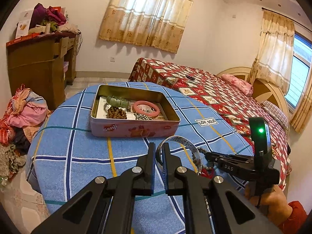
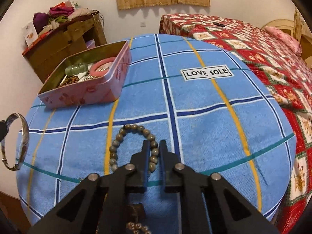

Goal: Organize jewelry
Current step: 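Carry the silver bangle toward the tin with the left tool while the right tool grasps the grey bead bracelet, then lower the silver bangle and grey bead bracelet into the pink tin and open both tools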

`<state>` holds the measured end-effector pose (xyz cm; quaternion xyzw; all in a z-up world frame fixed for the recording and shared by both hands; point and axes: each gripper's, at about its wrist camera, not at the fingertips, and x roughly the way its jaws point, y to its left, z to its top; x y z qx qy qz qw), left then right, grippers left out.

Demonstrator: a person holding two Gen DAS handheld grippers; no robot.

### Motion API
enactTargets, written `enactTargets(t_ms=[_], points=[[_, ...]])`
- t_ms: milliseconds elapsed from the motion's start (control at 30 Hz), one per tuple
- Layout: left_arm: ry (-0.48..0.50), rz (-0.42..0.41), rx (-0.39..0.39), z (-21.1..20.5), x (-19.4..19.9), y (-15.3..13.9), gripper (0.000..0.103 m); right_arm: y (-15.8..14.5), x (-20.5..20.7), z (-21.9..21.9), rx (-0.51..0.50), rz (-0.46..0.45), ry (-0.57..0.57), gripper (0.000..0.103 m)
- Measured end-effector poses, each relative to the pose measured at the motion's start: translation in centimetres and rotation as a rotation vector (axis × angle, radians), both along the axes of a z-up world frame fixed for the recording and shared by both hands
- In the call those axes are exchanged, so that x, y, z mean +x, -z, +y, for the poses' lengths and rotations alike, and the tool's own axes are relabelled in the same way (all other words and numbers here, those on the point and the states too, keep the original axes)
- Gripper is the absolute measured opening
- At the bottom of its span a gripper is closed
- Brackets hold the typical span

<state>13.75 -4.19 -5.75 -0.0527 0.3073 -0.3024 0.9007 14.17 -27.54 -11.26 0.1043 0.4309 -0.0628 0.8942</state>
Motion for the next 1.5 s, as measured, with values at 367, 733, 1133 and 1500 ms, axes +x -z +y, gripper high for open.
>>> enactTargets(t_ms=[367,733,1133,1500], points=[[-0.016,-0.009,-0.021,0.7,0.0,-0.5,0.006,-6.1,-3.0,0.8,0.080,-0.221,0.007,0.011],[-0.051,-0.020,-0.024,1.7,0.9,-0.6,0.006,-9.2,-2.0,3.1,0.073,-0.313,-0.056,0.011],[-0.106,-0.061,-0.051,2.2,5.1,-1.8,0.006,-9.8,3.0,5.4,0.107,-0.340,-0.106,0.011],[-0.133,-0.041,-0.014,0.3,11.5,0.1,0.006,-5.5,10.8,4.5,0.232,-0.236,-0.095,0.011]])
